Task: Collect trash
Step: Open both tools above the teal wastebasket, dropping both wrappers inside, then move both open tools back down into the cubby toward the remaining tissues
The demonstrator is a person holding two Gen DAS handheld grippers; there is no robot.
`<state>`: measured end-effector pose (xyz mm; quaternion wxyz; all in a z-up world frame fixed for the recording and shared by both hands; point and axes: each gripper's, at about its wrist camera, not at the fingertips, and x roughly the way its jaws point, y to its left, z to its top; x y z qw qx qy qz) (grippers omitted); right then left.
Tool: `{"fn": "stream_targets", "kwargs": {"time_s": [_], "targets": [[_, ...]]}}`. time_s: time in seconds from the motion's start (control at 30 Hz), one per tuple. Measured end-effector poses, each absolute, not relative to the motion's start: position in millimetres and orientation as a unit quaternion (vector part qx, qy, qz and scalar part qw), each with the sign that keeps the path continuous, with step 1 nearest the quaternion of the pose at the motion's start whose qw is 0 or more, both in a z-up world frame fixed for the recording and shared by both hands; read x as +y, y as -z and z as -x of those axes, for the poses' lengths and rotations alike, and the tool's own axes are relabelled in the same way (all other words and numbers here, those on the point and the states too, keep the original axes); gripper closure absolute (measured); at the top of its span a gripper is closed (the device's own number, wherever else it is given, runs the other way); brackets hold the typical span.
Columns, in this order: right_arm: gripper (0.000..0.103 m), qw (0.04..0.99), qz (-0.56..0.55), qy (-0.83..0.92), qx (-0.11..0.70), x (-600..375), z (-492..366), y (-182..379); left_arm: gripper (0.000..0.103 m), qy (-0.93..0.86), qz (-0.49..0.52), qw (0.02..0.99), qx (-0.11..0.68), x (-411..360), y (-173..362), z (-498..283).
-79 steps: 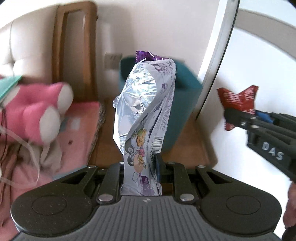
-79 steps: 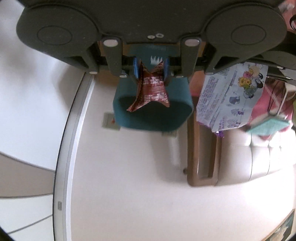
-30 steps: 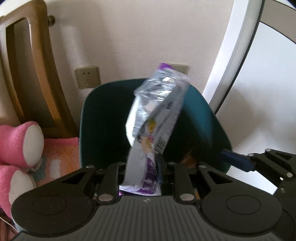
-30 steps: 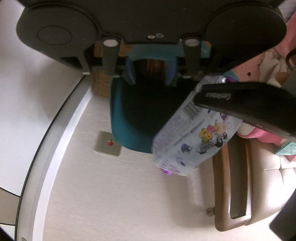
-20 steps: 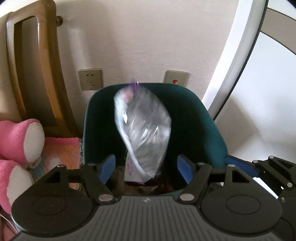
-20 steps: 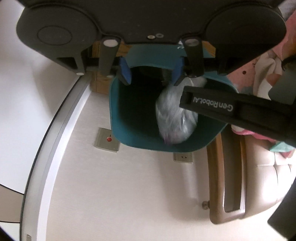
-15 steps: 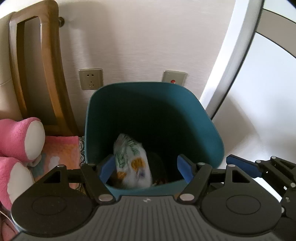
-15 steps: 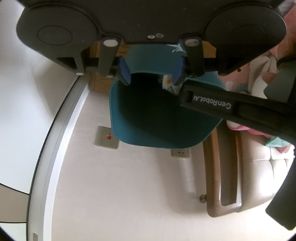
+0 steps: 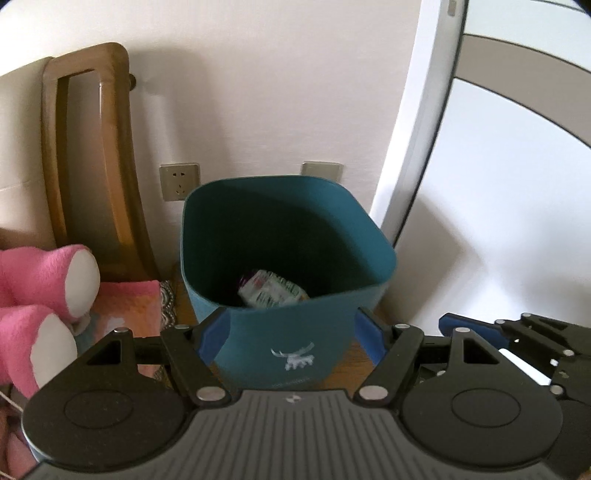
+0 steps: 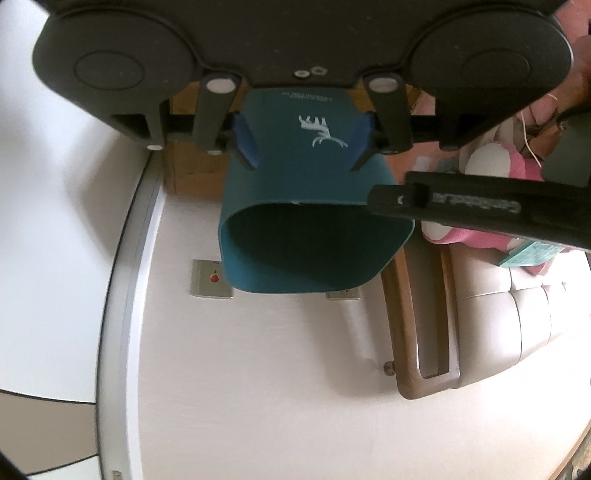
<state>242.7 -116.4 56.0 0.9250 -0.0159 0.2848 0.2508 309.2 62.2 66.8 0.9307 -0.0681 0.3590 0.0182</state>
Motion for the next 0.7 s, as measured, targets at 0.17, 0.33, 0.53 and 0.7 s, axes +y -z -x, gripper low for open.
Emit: {"fn": "stream_targets", "kwargs": {"time_s": [0.17, 0.33, 0.53, 0.7], "targets": [[0.049, 0.925, 0.002, -0.251, 0.285, -129.7, -219.7, -42.9, 0.021, -0.008, 0.068, 0.933, 0.354, 54.4, -61.8, -277.9], [0.047, 0.924, -0.01, -0.249, 0.29, -138.5, -199.5, -23.2, 0.021, -0.004, 0.068, 0.935, 0.348, 52.7, -49.1, -246.1], [0.047, 0.918, 0.003, -0.247, 0.31, -144.6, -176.2, 19.4, 0.018, -0.021, 0.089, 0.933, 0.347, 58.0, -15.8, -209.0], [0.047, 0.907, 0.002, -0.241, 0.346, -150.8, -164.2, 73.1, 0.0, -0.036, 0.081, 0.933, 0.348, 59.4, 31.4, -180.7]]}}
